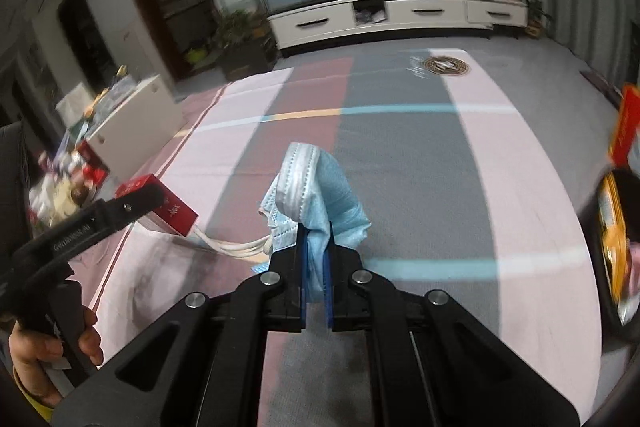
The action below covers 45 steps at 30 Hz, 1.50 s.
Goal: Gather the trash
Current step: 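Lift the red box and blue mask and carry both over the black bin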
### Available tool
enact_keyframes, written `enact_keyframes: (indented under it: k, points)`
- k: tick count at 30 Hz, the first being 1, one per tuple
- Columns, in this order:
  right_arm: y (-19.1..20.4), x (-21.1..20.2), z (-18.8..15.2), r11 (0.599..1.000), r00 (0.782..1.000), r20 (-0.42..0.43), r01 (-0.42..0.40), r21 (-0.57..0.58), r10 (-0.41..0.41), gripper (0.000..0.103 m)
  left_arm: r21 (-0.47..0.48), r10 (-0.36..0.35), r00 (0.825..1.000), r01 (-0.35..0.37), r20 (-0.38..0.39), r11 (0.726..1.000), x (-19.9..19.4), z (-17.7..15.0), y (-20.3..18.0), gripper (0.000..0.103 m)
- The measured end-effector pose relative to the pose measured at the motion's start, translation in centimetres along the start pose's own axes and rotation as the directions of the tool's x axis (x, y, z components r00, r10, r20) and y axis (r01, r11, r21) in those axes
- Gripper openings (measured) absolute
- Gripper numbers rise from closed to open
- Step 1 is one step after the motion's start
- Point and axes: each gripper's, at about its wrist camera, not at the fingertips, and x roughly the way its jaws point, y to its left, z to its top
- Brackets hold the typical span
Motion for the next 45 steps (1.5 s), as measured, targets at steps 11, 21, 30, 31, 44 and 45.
enact_keyframes:
  k: [11, 21, 30, 31, 44, 45]
  points:
    - [-4.1, -3.2, -0.4, 0.998, 0.998, 0.034, 0.051, 0.035, -0.052, 0.007, 0.177, -0.049, 0.999, 0.046, 0.014, 0.983, -0.9, -1.9, -8.2, 0.09]
    - [-8.0, -6.2, -0.8, 0.992, 0.992, 0.062, 0.11, 0.068, -0.114, 0.008, 0.293, -0.078, 0.997, 0.075, -0.003, 0.953, -1.2, -4.0, -12.5, 0.09]
    - [-11.4, -8.8, -1.4, 0.982, 0.984, 0.079, 0.151, 0.111, -0.16, 0.008, 0.391, -0.122, 0.992, 0.117, -0.012, 0.913, -1.8, -5.5, -16.9, 0.09]
    - [-11.9, -9.2, -1.5, 0.981, 0.983, 0.084, 0.155, 0.118, -0.166, 0.008, 0.405, -0.127, 0.992, 0.12, -0.011, 0.907, -1.9, -5.7, -17.5, 0.09]
    - [-17.1, -13.5, -2.1, 0.964, 0.972, 0.139, 0.159, 0.213, -0.191, 0.008, 0.477, -0.18, 0.983, 0.171, -0.027, 0.862, -2.8, -7.4, -23.6, 0.09]
    - [-17.3, -13.7, -2.1, 0.963, 0.971, 0.143, 0.158, 0.218, -0.192, 0.008, 0.482, -0.181, 0.983, 0.172, -0.028, 0.859, -2.9, -7.6, -23.9, 0.09]
